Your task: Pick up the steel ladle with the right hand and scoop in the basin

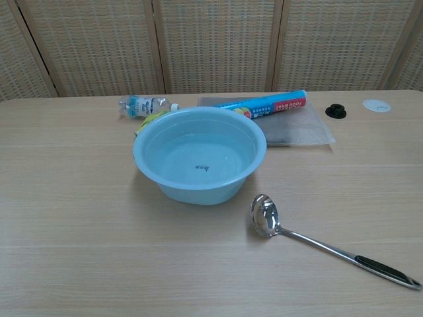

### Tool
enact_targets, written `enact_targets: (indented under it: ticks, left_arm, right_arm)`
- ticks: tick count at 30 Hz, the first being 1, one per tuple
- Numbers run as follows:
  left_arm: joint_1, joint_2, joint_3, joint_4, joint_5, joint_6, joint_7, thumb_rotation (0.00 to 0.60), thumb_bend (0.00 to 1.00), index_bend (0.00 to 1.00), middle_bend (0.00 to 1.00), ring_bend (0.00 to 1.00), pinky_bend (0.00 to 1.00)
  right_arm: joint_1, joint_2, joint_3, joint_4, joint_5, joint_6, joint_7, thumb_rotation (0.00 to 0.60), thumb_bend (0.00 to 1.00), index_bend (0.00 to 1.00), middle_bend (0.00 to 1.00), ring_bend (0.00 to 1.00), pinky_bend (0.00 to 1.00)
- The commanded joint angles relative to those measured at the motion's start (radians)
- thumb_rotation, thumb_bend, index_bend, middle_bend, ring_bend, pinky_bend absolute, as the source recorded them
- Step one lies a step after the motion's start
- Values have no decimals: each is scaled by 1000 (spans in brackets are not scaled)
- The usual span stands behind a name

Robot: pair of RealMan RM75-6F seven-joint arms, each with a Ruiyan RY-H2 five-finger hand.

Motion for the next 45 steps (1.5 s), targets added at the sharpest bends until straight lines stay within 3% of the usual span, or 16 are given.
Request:
enact_targets:
  ticks: [1,8,9,10,11,12,13,15,16,19,26,33,45]
  left_arm:
    - [0,-1,0,1,1,1,0,600,0,0,0,0,0]
    - [-4,-5,-11,3,-22,-11,4,600,0,0,0,0,0]
    - [-5,-6,-13,3,-27,-14,6,600,0,0,0,0,0]
    - [-8,-8,-15,3,-32,-19,9,600,0,0,0,0,0]
    - [-10,-9,-17,3,-36,-23,14,600,0,0,0,0,0]
    - [-13,-12,-18,2,-40,-29,20,600,0,0,0,0,0]
    - [-16,-16,-18,1,-43,-36,30,600,0,0,0,0,0]
    - [-20,-22,-18,0,-47,-47,46,600,0,0,0,0,0]
    - [-22,-25,-19,-1,-51,-51,53,600,0,0,0,0,0]
    - [-27,-32,-23,-2,-65,-62,72,600,0,0,0,0,0]
    - [-38,-40,-29,3,-97,-92,93,600,0,0,0,0,0]
    - [-47,-48,-34,7,-116,-108,104,600,0,0,0,0,0]
    - [-50,-55,-34,11,-127,-115,110,600,0,0,0,0,0]
  right_arm:
    - [0,0,-1,1,0,-2,0,600,0,0,0,0,0]
    - [14,-1,-14,-4,-12,-37,-12,600,0,0,1,0,0]
    - [21,-5,-16,-3,-26,-41,-11,600,0,0,34,19,0]
    - [41,-15,-14,12,-67,-46,-21,600,0,0,138,115,17]
    - [56,-27,-10,30,-91,-49,-35,600,0,0,241,217,87]
    - [75,-43,-6,54,-117,-57,-54,600,0,0,424,407,293]
    - [98,-63,-1,81,-144,-70,-80,600,0,0,600,604,580]
    - [141,-73,-18,89,-168,-153,-136,600,0,0,787,807,936]
    - [160,-69,-25,76,-168,-197,-153,600,0,0,856,874,999]
    - [210,-83,-32,59,-149,-302,-193,600,0,0,939,942,1000]
    - [261,-163,-29,81,-9,-470,-358,600,0,0,957,963,1000]
    - [260,-275,-27,88,96,-481,-542,600,0,0,957,963,1000]
    - [307,-382,-40,109,120,-524,-611,600,0,0,957,963,1000]
